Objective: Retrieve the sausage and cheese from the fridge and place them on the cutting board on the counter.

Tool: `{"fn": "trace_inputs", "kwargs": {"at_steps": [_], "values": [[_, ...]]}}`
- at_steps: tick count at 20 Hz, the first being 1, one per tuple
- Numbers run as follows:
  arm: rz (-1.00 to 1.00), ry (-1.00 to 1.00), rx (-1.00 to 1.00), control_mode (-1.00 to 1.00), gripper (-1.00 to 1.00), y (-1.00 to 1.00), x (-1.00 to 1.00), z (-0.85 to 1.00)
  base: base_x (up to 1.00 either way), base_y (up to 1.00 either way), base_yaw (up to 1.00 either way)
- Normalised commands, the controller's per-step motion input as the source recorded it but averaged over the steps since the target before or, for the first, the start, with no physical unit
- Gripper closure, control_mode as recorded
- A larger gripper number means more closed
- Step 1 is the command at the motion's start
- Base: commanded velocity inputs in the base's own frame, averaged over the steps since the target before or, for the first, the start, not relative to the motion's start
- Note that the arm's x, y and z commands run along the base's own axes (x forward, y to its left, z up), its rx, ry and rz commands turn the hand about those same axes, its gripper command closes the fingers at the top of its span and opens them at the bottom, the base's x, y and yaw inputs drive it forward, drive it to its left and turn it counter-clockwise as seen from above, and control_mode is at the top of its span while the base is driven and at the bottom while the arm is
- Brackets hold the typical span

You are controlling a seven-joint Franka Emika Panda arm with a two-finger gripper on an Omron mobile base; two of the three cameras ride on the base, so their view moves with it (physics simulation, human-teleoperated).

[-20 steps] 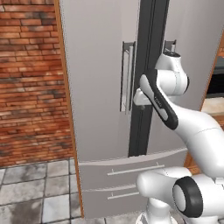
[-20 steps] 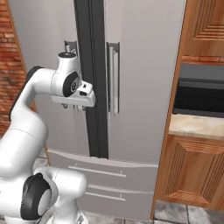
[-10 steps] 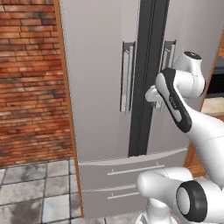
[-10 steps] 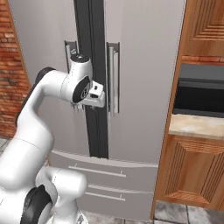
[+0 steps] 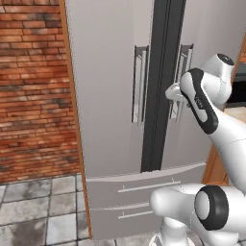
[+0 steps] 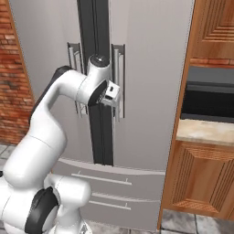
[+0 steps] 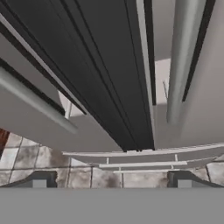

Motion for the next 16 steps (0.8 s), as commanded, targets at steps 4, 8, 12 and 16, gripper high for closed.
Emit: {"fn": "trace_inputs", "kwargs": {"at_steps": [4, 8, 12, 16], "values": [[-0.11, -0.15, 0.00, -1.00, -1.00, -0.28, 0.43, 0.07, 0.00, 0.00, 0.00], [-0.06, -0.33, -0.01, -1.00, -1.00, -0.36, 0.17, 0.00, 0.00, 0.00, 0.00], [-0.13, -0.43, -0.01, -1.00, -1.00, -0.28, 0.00, 0.00, 0.00, 0.00, 0.00], [-0.12, -0.34, 0.00, -1.00, -1.00, -0.10, 0.21, 0.00, 0.00, 0.00, 0.00]]}}
